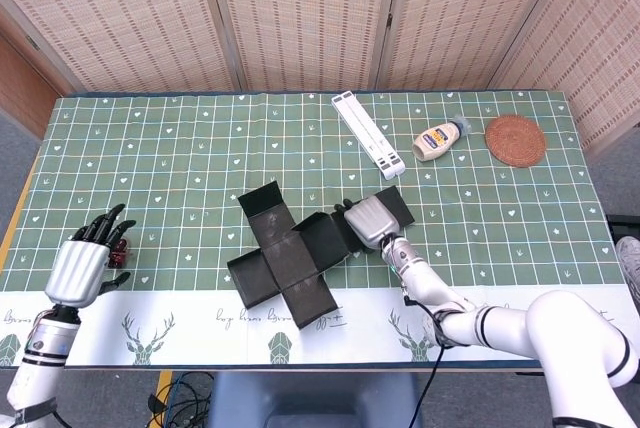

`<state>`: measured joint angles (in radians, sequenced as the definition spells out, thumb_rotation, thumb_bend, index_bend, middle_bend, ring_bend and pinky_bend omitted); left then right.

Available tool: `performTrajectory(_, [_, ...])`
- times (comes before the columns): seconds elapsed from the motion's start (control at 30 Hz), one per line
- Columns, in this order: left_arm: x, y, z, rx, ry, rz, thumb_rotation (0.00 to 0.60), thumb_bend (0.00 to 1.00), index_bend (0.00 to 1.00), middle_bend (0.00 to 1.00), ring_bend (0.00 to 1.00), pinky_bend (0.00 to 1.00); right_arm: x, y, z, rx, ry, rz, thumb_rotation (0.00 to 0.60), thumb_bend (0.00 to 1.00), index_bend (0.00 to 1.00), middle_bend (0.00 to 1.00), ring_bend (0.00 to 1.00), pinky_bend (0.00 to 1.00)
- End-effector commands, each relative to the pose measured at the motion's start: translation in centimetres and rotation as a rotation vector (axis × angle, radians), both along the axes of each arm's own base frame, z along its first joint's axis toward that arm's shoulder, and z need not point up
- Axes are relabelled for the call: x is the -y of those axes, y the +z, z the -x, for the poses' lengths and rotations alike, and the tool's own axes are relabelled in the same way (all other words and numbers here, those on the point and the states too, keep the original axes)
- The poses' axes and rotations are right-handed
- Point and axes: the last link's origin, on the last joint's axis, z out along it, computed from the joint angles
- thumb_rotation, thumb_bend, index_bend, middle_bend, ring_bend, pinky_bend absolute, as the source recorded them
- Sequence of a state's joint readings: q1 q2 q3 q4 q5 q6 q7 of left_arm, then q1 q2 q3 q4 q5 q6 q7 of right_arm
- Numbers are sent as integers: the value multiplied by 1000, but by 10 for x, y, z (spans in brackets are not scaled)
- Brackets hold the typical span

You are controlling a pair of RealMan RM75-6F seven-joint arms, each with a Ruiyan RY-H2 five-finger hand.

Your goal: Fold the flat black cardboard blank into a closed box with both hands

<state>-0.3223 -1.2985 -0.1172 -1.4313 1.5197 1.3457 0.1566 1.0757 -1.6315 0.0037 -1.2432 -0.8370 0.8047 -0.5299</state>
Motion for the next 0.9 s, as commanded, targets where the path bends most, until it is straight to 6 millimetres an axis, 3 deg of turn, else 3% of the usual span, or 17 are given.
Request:
performTrajectory(0.03, [-20, -21, -7, -26, -57, 54, 600, 66, 202, 109, 180, 379, -3, 2, 3, 24, 9, 11, 600, 297, 217, 388, 832, 1000])
performTrajectory(0.23, [-33, -42, -12, -34, -96, 97, 600, 64, 117, 109, 179, 476, -7, 4, 5, 46, 36, 29, 600, 301, 217, 389, 832, 1000])
performTrajectory(0.5, [-43, -84, -30, -77, -165, 156, 600, 63, 4, 75, 174, 493, -14, 7, 8, 98, 78, 60, 600, 301, 218, 396, 832, 1000])
performTrajectory(0.67, [-50, -107, -38, -109, -205, 159, 600, 63, 0, 7, 135, 493, -15, 6, 5, 117, 87, 55, 600, 301, 223, 400, 832, 1000])
performTrajectory(0.9, [-58, -130, -44, -172, -237, 143, 600, 63, 0, 0, 96, 493, -16, 8, 3, 129, 90, 57, 600, 301, 224, 403, 832, 1000])
